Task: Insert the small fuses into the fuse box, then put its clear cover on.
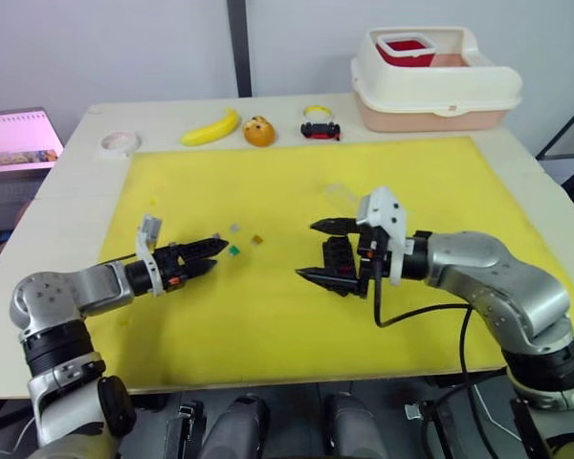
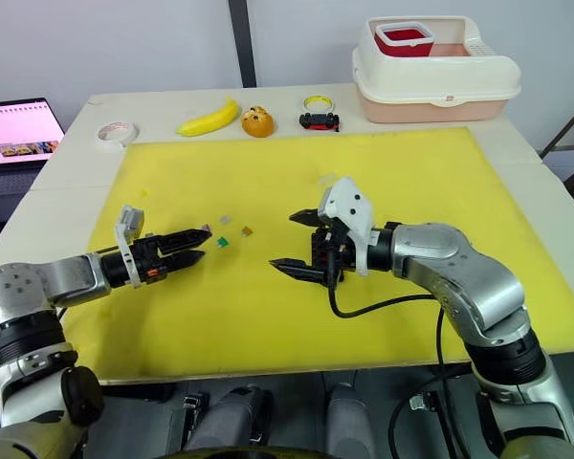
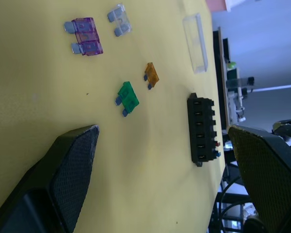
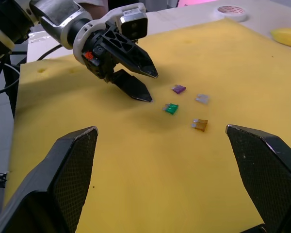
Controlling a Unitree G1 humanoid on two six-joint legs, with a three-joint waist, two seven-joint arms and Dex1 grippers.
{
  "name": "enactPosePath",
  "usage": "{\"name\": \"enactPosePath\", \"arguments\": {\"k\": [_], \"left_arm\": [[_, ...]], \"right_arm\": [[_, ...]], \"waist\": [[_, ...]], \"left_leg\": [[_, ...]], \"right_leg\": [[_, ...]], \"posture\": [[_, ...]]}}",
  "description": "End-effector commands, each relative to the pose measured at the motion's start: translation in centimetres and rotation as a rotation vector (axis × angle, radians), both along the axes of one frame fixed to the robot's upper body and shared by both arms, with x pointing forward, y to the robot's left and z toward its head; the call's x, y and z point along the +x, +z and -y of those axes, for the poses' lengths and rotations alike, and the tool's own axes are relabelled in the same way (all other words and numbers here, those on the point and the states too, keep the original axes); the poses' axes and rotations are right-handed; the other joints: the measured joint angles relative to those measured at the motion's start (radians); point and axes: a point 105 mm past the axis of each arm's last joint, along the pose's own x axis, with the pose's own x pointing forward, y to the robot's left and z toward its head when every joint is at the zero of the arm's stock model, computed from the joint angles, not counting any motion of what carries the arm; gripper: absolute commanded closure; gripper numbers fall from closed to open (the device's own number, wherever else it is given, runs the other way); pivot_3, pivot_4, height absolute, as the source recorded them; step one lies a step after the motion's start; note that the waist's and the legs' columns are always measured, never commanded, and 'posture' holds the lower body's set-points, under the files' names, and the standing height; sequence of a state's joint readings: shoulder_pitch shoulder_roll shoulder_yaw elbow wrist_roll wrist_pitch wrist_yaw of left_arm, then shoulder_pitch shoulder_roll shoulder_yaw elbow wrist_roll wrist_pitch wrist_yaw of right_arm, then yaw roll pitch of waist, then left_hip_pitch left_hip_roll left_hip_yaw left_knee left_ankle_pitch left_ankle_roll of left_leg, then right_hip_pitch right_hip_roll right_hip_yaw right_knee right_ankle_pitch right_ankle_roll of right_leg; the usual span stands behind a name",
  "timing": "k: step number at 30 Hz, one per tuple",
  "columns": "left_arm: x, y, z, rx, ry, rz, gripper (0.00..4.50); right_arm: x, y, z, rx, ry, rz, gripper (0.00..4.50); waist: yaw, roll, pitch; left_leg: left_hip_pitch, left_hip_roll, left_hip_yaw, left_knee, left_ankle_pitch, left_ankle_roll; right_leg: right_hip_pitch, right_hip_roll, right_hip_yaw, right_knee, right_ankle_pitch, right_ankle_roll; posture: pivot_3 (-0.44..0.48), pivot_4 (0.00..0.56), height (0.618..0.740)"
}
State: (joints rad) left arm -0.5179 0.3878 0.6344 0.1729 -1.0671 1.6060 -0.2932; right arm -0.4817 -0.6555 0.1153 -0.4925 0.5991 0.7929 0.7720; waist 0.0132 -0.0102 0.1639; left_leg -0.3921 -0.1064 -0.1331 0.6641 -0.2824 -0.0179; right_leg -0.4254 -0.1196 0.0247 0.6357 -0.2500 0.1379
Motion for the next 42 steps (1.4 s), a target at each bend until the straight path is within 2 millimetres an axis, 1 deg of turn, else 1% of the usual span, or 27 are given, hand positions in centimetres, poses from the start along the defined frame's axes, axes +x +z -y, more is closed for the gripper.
{"name": "enactPosePath", "arguments": {"k": [1,10,12,16,18,23,33,42], "left_arm": [[0.4,-0.2,0.8,-0.008,0.003,-0.013,0.00],[1.0,-1.1,2.5,-0.050,-0.018,-0.043,0.00],[1.2,-1.3,2.6,-0.047,-0.012,-0.042,0.00],[1.5,-2.4,2.6,-0.018,0.011,-0.065,0.00],[1.6,-2.3,2.7,-0.044,0.002,-0.063,0.00],[2.1,-2.2,3.4,-0.077,-0.011,-0.064,0.00],[2.2,-2.5,5.0,-0.106,-0.061,-0.073,0.00],[2.9,-3.0,5.4,-0.115,-0.048,-0.081,0.00]], "right_arm": [[0.1,1.1,-0.4,0.010,0.010,0.062,0.02],[0.3,0.5,-0.3,-0.012,-0.009,0.066,0.02],[0.4,0.4,-0.3,-0.017,-0.015,0.069,0.02],[0.2,0.4,-0.2,-0.018,-0.022,0.067,0.02],[0.2,0.4,0.0,-0.024,-0.029,0.068,0.02],[0.2,0.3,0.5,-0.035,-0.048,0.068,0.02],[0.2,0.2,0.6,-0.040,-0.060,0.069,0.02],[0.2,0.0,0.6,-0.041,-0.071,0.067,0.02]], "waist": [[0.001,0.000,0.000],[0.004,0.000,-0.001],[0.006,0.000,-0.001],[0.017,0.000,-0.001],[0.026,0.000,-0.002],[0.029,0.000,-0.002],[0.032,0.001,-0.002],[0.039,0.001,-0.003]], "left_leg": [[0.000,0.000,0.000,0.000,0.000,0.000],[0.000,-0.001,-0.001,0.001,0.000,0.000],[0.000,-0.001,-0.001,0.001,0.000,0.000],[0.000,-0.001,-0.001,0.001,0.000,0.000],[0.001,-0.001,-0.001,0.001,0.000,0.000],[0.001,-0.002,-0.001,0.002,0.000,0.000],[0.001,-0.003,-0.003,0.002,0.000,0.000],[0.001,-0.003,-0.003,0.002,0.000,0.000]], "right_leg": [[0.000,0.000,0.000,0.000,0.000,0.000],[0.001,0.000,0.000,0.000,0.000,0.000],[0.001,0.000,0.000,0.000,0.000,0.000],[0.002,0.000,0.000,0.000,0.000,0.000],[0.002,0.000,0.000,0.000,0.000,0.000],[0.003,0.000,0.000,0.000,0.000,0.000],[0.005,-0.001,-0.001,-0.001,0.000,0.000],[0.006,-0.001,-0.001,-0.001,0.000,0.000]], "posture": [[0.000,0.150,0.740],[0.000,0.150,0.740],[0.000,0.150,0.740],[0.000,0.150,0.740],[0.000,0.150,0.740],[0.000,0.150,0.740],[0.000,0.150,0.740],[0.000,0.150,0.740]]}}
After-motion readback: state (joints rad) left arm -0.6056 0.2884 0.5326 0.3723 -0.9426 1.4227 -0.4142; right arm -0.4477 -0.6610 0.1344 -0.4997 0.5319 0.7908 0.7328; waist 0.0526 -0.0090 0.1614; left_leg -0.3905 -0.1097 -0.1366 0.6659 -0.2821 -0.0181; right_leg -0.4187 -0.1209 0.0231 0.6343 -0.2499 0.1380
